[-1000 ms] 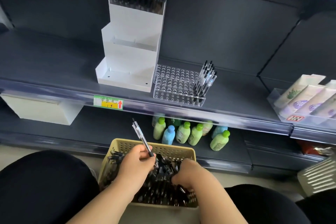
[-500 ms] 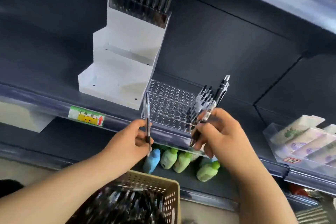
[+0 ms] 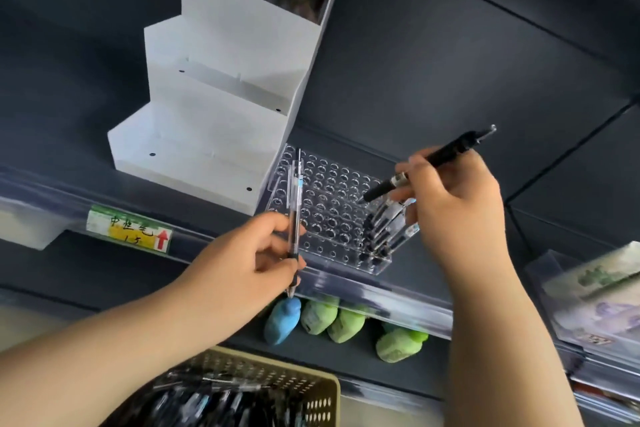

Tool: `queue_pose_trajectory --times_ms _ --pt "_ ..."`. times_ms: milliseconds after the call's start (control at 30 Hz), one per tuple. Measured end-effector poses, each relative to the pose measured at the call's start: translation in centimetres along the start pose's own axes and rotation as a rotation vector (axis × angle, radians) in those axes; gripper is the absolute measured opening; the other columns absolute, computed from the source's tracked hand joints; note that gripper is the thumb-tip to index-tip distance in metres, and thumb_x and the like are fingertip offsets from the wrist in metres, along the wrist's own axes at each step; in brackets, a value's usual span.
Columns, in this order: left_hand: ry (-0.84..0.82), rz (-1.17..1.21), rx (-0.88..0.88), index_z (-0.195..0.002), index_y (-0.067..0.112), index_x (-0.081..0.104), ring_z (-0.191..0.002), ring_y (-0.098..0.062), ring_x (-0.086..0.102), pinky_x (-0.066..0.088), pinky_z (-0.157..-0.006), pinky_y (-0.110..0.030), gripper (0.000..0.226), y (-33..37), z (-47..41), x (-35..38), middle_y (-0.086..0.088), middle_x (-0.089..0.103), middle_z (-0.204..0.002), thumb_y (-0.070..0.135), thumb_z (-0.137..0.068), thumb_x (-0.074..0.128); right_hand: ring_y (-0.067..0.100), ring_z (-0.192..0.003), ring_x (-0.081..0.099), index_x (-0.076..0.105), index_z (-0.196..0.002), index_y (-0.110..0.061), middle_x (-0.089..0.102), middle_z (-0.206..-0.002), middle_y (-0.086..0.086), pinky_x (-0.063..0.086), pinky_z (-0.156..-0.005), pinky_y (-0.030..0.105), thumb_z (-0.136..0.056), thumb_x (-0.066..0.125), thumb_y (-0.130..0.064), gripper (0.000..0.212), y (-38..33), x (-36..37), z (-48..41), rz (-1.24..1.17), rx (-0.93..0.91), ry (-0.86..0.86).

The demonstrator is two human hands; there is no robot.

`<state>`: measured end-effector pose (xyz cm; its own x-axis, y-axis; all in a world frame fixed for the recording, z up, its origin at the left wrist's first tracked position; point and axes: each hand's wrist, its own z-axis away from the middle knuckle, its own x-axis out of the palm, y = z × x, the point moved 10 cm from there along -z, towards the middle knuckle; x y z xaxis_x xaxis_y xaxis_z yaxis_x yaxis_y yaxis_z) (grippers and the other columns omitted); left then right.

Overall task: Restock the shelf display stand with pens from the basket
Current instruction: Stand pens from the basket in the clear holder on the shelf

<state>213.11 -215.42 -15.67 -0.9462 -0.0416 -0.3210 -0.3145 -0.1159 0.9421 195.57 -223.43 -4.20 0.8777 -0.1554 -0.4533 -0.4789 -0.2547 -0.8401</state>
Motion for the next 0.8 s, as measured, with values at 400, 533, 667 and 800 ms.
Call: queue_pose_trajectory --times_ms 400,533,667,800 --pt "0.010 -0.017 0.050 -0.103 0.039 0.054 -0.083 -0.001 0.063 0.051 -0.079 -0.020 0.026 0.5 0.1 -1.1 0.013 0.068 -0.090 0.024 -0.084 0.062 0.003 -0.074 0.065 0.050 -0.083 -0.028 0.069 -0.075 -0.012 0.048 -0.062 0.009 -0.094 0.051 -0.033 0.012 -1.7 -0.8 -3.5 0.283 -0.064 -0.024" --pt "0.065 0.079 0.032 -0.111 0.033 0.055 -0.088 -0.009 0.067 0.052 -0.087 -0.041 0.039 0.7 -1.2 -2.1 0.009 0.070 -0.092 0.036 -0.074 0.062 0.009 -0.058 0.062 0.061 -0.081 -0.020 0.069 -0.062 -0.006 0.052 -0.064 0.028 -0.092 0.052 -0.033 0.019 -4.0 -1.0 -0.4 0.290 -0.111 -0.114" --pt "0.106 0.115 0.053 -0.117 0.025 0.053 -0.090 -0.018 0.068 0.052 -0.086 -0.047 0.052 0.4 -2.0 -3.0 0.005 0.069 -0.096 0.044 -0.068 0.060 0.002 -0.048 0.057 0.062 -0.078 -0.022 0.069 -0.060 -0.002 0.043 -0.051 0.015 -0.088 0.058 -0.034 0.016 1.3 5.3 8.0 0.411 0.102 -0.654" --pt "0.070 0.059 0.084 -0.121 0.020 0.051 -0.084 -0.019 0.069 0.054 -0.082 -0.047 0.048 -0.1 -0.8 -2.6 0.003 0.069 -0.095 0.034 -0.075 0.060 0.022 -0.090 0.061 0.057 -0.100 -0.011 0.063 -0.097 0.008 0.045 -0.069 0.027 -0.092 0.053 -0.035 0.025 11.8 12.4 16.6 0.766 0.257 -1.041"
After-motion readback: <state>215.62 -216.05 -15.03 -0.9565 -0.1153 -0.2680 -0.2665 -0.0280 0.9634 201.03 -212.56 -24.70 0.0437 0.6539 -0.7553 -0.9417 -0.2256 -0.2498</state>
